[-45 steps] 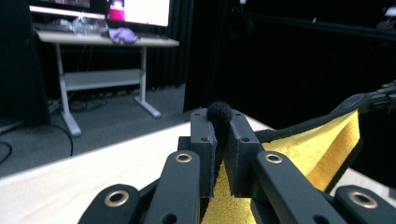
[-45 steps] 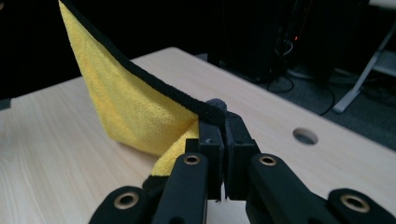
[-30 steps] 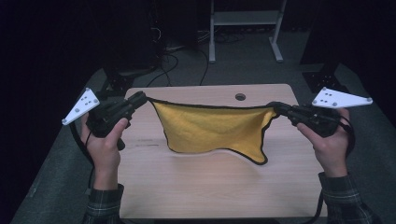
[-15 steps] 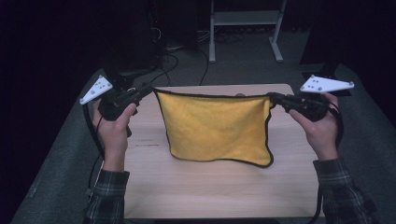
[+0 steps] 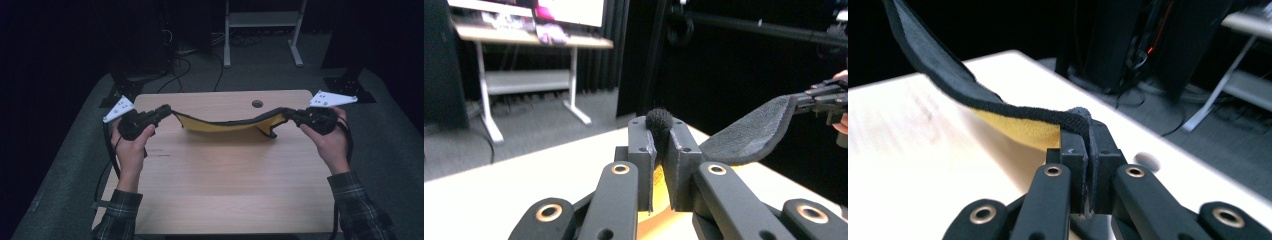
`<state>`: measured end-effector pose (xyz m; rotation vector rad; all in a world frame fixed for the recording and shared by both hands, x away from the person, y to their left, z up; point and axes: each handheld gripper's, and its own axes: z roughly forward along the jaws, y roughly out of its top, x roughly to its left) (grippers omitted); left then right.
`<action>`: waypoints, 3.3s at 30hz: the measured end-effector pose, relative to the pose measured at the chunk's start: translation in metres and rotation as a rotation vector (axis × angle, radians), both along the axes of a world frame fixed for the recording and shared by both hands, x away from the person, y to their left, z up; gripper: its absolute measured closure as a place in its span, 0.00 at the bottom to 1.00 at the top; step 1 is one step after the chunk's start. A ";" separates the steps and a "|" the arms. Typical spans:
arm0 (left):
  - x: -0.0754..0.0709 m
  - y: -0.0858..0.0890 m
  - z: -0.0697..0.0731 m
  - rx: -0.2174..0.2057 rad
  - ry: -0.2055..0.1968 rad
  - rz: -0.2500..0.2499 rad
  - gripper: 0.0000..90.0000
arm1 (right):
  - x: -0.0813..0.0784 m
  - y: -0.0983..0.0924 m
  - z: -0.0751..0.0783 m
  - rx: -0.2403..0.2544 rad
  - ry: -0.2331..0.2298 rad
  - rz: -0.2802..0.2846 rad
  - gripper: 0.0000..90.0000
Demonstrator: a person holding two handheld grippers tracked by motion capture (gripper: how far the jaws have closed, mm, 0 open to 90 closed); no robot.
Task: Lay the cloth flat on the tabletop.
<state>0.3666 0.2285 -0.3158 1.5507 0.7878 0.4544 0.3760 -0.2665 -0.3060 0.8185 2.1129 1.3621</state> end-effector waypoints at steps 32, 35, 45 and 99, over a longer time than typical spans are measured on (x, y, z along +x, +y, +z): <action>-0.097 0.022 -0.106 0.123 0.283 -0.093 0.92 | -0.100 0.003 -0.122 -0.157 0.284 0.205 0.96; -0.103 0.024 -0.117 0.138 0.324 -0.099 0.92 | -0.107 0.007 -0.132 -0.197 0.311 0.223 0.96; -0.135 0.019 -0.133 0.162 0.394 -0.150 0.92 | -0.122 0.001 -0.143 -0.236 0.340 0.226 0.96; -0.082 -0.027 -0.157 0.403 0.448 -0.168 0.65 | 0.063 -0.020 -0.160 -0.090 0.357 -0.255 0.93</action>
